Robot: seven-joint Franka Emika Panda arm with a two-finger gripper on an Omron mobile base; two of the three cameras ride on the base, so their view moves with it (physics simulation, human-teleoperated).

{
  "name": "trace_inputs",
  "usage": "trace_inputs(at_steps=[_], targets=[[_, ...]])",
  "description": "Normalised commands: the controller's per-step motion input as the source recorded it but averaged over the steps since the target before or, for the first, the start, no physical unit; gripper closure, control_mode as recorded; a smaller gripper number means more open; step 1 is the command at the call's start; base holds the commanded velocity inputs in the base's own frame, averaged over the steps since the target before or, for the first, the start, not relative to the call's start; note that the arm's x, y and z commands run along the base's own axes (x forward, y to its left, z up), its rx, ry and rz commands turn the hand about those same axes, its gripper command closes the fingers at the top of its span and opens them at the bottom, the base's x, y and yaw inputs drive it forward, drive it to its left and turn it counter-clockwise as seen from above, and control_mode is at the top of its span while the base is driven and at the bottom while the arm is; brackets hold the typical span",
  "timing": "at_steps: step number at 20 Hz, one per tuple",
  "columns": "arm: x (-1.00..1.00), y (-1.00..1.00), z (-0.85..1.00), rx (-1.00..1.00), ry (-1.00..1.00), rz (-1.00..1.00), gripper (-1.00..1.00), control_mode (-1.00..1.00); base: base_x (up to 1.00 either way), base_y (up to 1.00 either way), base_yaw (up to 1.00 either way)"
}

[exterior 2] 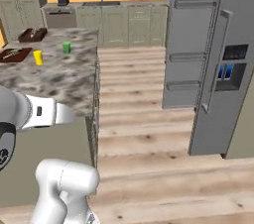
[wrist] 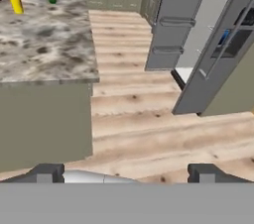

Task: Gather the garlic and mushroom from the fridge and place them on a tray on the dining counter. Then gather the chicken drumstick and fish from the fridge and place them on the other tray.

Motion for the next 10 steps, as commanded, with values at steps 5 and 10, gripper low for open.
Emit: trace_inputs(at_steps=[5, 10], targets=[[0.0, 0.0, 0.0, 0.0, 0.0, 0.0, -1.0, 1.0, 0.41, -0.81, 0.36], [0.0, 0.0, 0.0, 0.0, 0.0, 0.0, -1.0, 1.0, 0.58, -0.76, 0.35]])
